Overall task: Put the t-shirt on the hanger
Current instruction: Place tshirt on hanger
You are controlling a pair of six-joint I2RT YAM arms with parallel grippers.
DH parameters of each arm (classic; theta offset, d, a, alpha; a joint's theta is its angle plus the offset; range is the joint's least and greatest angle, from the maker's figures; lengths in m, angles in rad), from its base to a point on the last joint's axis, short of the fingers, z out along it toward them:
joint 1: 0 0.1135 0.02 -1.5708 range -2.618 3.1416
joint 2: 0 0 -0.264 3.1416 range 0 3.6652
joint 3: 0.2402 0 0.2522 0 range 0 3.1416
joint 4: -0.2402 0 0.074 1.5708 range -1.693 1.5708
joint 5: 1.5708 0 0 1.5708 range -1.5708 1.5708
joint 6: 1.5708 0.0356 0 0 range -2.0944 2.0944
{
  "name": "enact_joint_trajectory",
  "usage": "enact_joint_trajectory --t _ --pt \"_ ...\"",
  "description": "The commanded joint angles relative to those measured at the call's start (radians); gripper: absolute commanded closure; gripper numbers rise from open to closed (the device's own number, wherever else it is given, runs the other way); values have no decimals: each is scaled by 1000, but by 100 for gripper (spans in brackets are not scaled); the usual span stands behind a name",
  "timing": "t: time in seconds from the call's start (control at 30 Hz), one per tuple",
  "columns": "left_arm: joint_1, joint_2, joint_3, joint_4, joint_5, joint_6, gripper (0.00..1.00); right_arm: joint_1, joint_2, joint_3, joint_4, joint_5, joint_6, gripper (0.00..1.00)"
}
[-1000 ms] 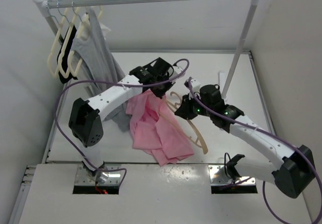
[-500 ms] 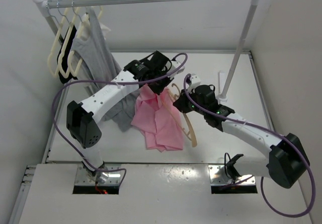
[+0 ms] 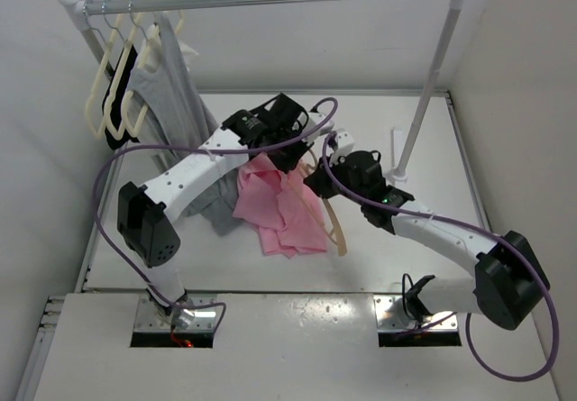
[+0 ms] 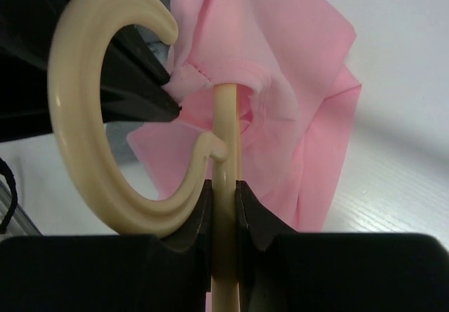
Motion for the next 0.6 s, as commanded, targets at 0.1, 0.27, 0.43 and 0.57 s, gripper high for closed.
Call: enact_joint_trajectory --t 0.1,0.27,0.43,0.57 --pt "-38 -94 -48 18 126 22 54 4 -34 -25 185 9 -27 100" --pt "-38 -171 -8 18 114 106 14 4 -45 -67 225 -49 -27 100" --pt "-10 -277 12 9 145 226 12 4 -36 -131 343 -59 -27 100" --pt "37 -384 -34 66 250 286 19 4 3 -153 398 -71 -27 100"
